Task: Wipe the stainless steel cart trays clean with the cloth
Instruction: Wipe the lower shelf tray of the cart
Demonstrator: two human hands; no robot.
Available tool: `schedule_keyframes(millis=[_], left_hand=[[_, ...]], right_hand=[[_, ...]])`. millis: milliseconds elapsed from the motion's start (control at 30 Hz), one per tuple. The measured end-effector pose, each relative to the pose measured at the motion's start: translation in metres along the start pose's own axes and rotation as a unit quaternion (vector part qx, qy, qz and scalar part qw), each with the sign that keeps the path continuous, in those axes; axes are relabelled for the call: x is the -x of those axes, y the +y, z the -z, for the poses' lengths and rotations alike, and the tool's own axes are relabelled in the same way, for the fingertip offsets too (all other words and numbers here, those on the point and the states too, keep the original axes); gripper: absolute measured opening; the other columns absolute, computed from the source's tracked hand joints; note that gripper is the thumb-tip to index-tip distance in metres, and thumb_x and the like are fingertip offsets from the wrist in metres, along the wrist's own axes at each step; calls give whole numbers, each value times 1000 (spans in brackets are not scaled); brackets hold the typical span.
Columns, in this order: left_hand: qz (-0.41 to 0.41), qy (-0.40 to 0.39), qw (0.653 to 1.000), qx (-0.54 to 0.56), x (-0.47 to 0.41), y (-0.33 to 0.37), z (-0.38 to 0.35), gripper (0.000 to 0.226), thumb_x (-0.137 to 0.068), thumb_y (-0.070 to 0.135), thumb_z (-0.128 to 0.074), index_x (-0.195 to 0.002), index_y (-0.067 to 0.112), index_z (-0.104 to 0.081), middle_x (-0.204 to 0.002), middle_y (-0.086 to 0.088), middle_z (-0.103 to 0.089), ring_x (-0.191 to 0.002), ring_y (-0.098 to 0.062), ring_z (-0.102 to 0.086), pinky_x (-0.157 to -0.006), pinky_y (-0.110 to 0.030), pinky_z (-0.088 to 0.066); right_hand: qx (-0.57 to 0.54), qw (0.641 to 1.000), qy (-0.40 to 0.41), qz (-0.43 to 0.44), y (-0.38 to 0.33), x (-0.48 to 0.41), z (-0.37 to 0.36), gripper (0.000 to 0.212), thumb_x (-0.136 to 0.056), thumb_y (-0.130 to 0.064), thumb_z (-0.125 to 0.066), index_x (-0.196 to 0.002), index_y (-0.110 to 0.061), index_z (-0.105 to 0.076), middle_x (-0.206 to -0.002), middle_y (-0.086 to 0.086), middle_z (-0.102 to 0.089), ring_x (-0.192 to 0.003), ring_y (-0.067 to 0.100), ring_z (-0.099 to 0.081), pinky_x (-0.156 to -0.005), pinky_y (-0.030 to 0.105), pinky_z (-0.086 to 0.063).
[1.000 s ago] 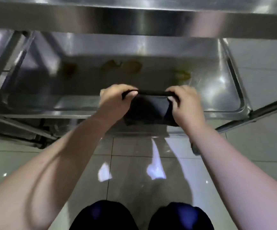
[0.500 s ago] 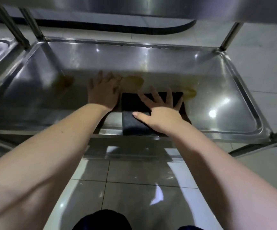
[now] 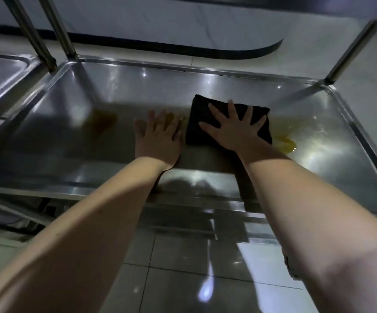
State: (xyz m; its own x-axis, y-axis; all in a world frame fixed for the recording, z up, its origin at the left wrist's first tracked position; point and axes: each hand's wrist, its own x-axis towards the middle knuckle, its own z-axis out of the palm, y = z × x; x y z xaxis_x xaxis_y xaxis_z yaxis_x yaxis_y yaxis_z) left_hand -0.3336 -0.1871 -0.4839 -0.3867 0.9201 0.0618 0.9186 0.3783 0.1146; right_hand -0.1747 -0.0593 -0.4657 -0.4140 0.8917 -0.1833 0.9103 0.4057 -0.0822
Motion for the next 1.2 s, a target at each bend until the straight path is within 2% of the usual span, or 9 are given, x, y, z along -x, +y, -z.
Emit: schedule_keyframes(millis=[167,400,500,667,833,1000,1067,1133,1200], left_hand=[[2,3,1000,16,-4,-1,0,53,-104,46,-17,-156,37,-7,-165,3,-1,-151,-27,5,-118,-57,3],[-3,3,1000,20,1,1,2,50,-104,44,-22,-153,45,-13,-165,2,-7,-151,-29,-2,-116,-58,2],[-4,-6,1000,25,3,2,2,51,-103,45,-21,-153,45,-13,-165,2,-8,-151,-29,-1,-117,-60,2],[-7,-14,999,31,5,2,7,51,-103,45,-21,-153,45,-14,-165,1,-7,-151,-30,-1,-117,-60,2],[-14,-35,999,33,5,2,10,52,-100,58,-16,-152,49,-13,-165,1,-4,-151,-31,1,-116,-62,4],[-20,-36,999,24,7,5,13,57,-95,68,-18,-150,52,-14,-165,0,-5,-150,-35,0,-114,-65,4],[-19,-37,999,14,8,8,13,58,-95,68,-17,-150,52,-12,-165,-2,-5,-149,-36,0,-114,-66,4],[-14,-38,999,7,9,11,12,57,-96,66,-16,-151,51,-11,-165,-3,-5,-149,-37,1,-113,-66,4],[-11,-42,999,6,8,11,11,56,-97,64,-15,-152,51,-9,-165,-4,-4,-150,-37,1,-113,-66,4]], right_hand=[[1,1000,3,3,-6,-25,6,81,-72,-94,-10,-144,-62,5,-163,-11,13,-145,46,16,-102,77,11],[7,999,9,38,15,88,-16,76,-66,-92,1,-138,-68,14,-162,-14,16,-146,41,17,-108,72,12],[26,999,-1,46,10,130,-25,73,-69,-91,-2,-136,-69,14,-161,-11,21,-144,43,21,-106,71,17],[20,999,-35,-11,-16,125,-20,75,-74,-92,-13,-141,-65,10,-159,1,30,-141,50,25,-101,72,21],[15,1000,6,10,13,128,-22,76,-66,-96,-6,-136,-71,11,-161,-11,19,-146,43,17,-107,68,17],[24,993,-15,-117,101,128,-7,75,-70,-93,-12,-139,-70,5,-163,-15,11,-148,39,11,-113,65,10],[24,988,-21,-151,104,128,-7,73,-73,-91,-13,-140,-68,7,-163,-14,13,-147,42,13,-112,66,9],[25,991,-11,-132,76,125,-10,74,-75,-91,-14,-142,-65,7,-163,-10,12,-145,47,13,-110,69,9],[25,998,2,-57,30,125,-18,76,-74,-91,-13,-143,-64,6,-163,-9,11,-144,50,12,-108,70,12]])
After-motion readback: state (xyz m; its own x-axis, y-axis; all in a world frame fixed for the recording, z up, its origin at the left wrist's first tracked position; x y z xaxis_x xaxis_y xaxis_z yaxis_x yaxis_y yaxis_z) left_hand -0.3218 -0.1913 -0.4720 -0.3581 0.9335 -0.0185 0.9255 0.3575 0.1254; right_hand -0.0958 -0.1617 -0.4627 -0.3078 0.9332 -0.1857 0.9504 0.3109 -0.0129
